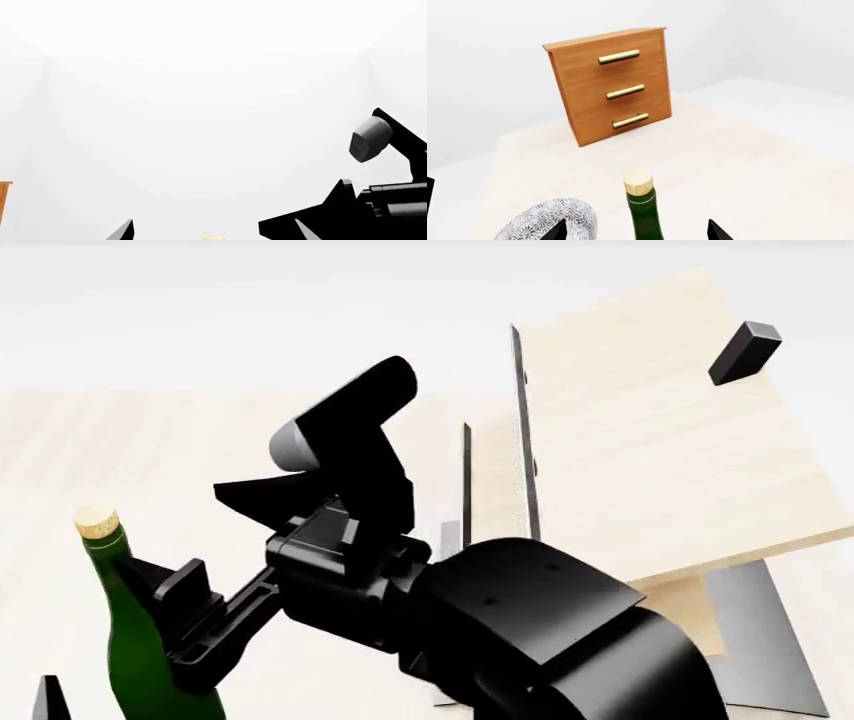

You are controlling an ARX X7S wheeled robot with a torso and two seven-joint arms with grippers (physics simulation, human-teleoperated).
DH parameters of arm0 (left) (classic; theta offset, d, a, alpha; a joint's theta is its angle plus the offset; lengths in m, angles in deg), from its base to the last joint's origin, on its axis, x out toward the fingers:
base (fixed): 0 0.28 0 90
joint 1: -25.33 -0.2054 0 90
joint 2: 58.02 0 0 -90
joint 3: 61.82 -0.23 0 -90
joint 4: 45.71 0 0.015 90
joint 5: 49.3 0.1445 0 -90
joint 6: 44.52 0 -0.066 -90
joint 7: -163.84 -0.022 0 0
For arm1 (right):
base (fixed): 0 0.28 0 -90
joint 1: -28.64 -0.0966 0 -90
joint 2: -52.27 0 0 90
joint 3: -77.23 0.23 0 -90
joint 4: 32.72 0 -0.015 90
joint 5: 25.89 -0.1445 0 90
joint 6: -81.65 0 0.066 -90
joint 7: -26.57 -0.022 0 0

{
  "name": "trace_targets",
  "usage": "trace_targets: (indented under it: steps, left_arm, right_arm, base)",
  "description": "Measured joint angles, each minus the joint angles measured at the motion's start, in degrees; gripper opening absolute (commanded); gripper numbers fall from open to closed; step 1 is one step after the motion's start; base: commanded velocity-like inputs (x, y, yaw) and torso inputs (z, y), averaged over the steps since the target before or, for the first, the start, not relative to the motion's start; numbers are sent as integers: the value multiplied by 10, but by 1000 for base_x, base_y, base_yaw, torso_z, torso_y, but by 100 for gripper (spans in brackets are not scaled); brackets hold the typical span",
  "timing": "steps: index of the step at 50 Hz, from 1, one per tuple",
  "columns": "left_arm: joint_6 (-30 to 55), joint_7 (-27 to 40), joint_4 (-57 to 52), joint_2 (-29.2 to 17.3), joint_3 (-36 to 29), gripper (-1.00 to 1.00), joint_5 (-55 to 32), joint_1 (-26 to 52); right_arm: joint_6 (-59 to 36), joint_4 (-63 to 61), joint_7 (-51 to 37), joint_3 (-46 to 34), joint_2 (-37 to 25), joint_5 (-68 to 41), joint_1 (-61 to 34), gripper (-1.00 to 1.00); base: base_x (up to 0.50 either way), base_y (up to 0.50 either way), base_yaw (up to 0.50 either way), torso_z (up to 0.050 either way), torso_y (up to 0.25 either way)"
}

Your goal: Put the wine bottle on the wine rack.

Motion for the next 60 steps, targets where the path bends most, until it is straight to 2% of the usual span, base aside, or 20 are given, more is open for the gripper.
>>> trace_targets:
  steps: [15, 30, 42, 60]
  left_arm:
    - [1, 3, 1, -2, -2, 100, 0, 1]
    - [4, 5, -2, -4, -5, 100, 0, 1]
    - [5, 7, -3, -6, -7, 100, -1, 3]
    - [3, 10, -2, -9, -8, 100, -2, 4]
  right_arm:
    - [23, 48, 1, -22, 28, 8, -16, 100]
    - [59, 148, 5, -63, 63, 24, -48, 100]
    - [116, 209, -12, -116, 77, 3, -64, 100]
    - [177, 226, -52, -173, 79, -44, -72, 100]
  base:
    - [0, 0, 0, 0, 0]
    - [0, 0, 0, 0, 0]
    - [0, 0, 0, 0, 0]
    - [0, 0, 0, 0, 0]
